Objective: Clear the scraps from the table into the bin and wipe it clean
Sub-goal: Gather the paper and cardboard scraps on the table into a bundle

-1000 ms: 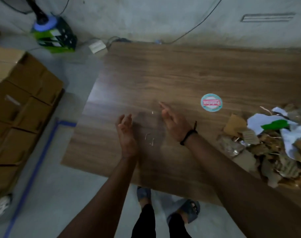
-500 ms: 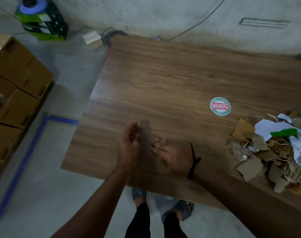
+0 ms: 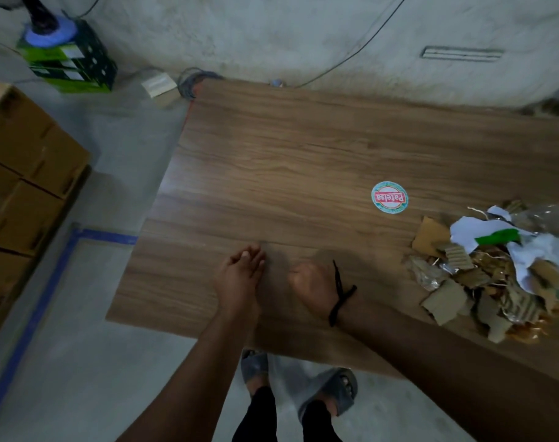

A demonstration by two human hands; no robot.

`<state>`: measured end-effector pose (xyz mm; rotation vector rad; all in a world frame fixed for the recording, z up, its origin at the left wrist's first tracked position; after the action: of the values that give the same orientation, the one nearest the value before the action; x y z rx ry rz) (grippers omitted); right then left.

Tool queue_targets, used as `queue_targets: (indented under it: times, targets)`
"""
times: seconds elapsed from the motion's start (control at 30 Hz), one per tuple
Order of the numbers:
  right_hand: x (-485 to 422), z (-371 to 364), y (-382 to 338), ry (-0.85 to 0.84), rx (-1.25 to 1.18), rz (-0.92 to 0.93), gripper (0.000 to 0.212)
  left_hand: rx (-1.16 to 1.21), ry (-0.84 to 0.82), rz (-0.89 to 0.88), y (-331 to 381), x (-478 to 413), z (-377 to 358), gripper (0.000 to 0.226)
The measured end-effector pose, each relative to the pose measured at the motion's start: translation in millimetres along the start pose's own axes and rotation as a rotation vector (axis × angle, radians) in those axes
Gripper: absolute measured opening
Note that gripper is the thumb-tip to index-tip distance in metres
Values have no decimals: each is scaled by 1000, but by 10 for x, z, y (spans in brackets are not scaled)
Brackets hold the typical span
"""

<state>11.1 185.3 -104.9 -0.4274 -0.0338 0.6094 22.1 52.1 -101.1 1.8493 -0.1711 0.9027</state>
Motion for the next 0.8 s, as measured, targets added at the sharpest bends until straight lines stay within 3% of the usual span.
queue_targets:
  times: [0.07, 0.1, 0.2, 0.23, 0.3, 0.53, 0.8]
  targets:
    - [-19, 83, 186, -9, -259, -323, 25, 112, -25, 103, 40, 12, -40, 20]
    - [0, 188, 287, -8, -502, -500, 17, 141, -40, 148, 63, 26, -68, 21]
    - [124, 595, 478, 366, -1507, -1001, 20, 174, -152, 249, 92, 85, -208, 26]
    - [191, 689, 528, 521, -1787, -1065, 23, 182, -203, 279, 75, 98, -286, 29]
    - [307, 845, 615, 706, -2061, -1088, 26, 185, -294, 331, 17, 134, -473, 34]
    - [865, 1229, 923, 908, -2121, -1073, 20, 144, -591, 394, -286, 470, -1347, 48]
    - [1748, 1741, 1491, 1163, -1791, -1025, 35, -1, -785, 413, -626, 947, -2209, 42]
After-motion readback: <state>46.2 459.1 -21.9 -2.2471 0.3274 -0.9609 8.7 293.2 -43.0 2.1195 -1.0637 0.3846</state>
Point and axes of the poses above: each hand's wrist, its own x-axis away from the middle knuckle, its own z-axis out of the back of the hand, y = z × x, the point moved 1 cm from there along -x, towards the middle knuckle, and after that the axes turned 12 degrees about -x, right-handed, at the moved point
